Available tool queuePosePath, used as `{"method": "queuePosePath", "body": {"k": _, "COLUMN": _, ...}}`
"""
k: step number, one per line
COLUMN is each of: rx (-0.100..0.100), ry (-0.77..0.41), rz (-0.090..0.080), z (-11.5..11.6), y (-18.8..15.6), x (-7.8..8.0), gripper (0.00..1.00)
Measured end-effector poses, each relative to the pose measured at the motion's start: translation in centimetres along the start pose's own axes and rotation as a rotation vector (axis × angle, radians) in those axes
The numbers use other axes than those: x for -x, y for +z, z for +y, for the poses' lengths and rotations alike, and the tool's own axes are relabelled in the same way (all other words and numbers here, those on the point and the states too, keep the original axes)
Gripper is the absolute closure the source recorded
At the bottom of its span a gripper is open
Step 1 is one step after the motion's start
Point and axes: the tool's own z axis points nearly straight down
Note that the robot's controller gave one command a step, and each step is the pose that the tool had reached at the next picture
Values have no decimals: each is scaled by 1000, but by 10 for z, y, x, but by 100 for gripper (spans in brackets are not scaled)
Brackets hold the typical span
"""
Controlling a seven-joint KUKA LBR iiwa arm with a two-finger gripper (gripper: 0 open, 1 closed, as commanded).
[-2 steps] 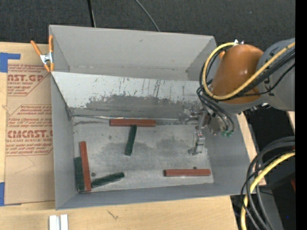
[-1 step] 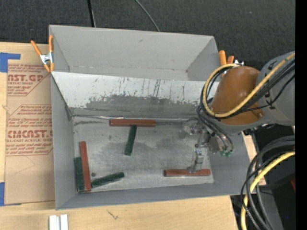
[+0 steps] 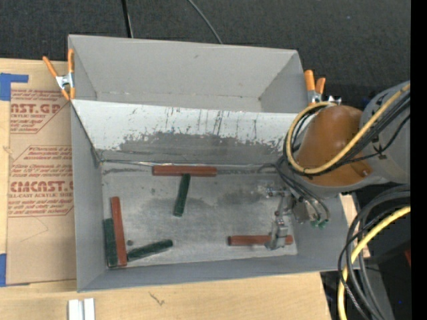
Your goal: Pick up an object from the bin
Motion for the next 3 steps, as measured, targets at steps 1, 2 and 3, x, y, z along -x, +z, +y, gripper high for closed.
{"method": "queuePosePath", "body": {"k": 1, "rx": 0, "ry": -218, "rz": 0, "z": -8, "y": 47, "x": -6, "gripper": 100}}
{"method": "queuePosePath", "body": {"k": 2, "rx": 0, "ry": -218, "rz": 0, "z": -8, "y": 47, "x": -6, "gripper": 100}}
{"method": "queuePosePath", "body": {"k": 3, "rx": -1, "ry": -225, "rz": -3, "z": 13, "y": -98, "x": -19, "gripper": 100}}
